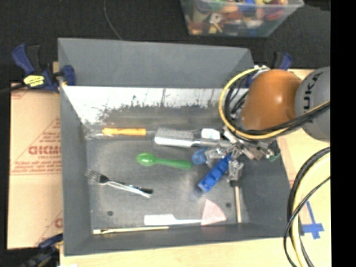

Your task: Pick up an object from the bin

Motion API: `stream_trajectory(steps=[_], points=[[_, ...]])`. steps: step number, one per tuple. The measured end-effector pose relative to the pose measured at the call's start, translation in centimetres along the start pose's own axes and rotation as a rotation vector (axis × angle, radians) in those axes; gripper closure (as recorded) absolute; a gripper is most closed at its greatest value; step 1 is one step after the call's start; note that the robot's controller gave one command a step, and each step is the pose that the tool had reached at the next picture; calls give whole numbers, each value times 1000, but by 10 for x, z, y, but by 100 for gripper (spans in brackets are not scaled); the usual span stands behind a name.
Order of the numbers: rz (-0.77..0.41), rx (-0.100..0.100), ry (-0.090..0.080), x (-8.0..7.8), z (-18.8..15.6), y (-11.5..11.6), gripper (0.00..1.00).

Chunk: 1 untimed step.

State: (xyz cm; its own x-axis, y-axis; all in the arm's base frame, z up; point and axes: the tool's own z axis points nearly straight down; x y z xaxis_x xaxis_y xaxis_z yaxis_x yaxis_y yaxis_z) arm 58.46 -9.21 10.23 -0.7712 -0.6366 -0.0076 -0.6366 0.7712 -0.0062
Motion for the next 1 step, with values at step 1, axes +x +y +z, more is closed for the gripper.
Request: stream_trajectory(steps=[1], points=[[2, 2, -2, -1, -27, -1, 100]])
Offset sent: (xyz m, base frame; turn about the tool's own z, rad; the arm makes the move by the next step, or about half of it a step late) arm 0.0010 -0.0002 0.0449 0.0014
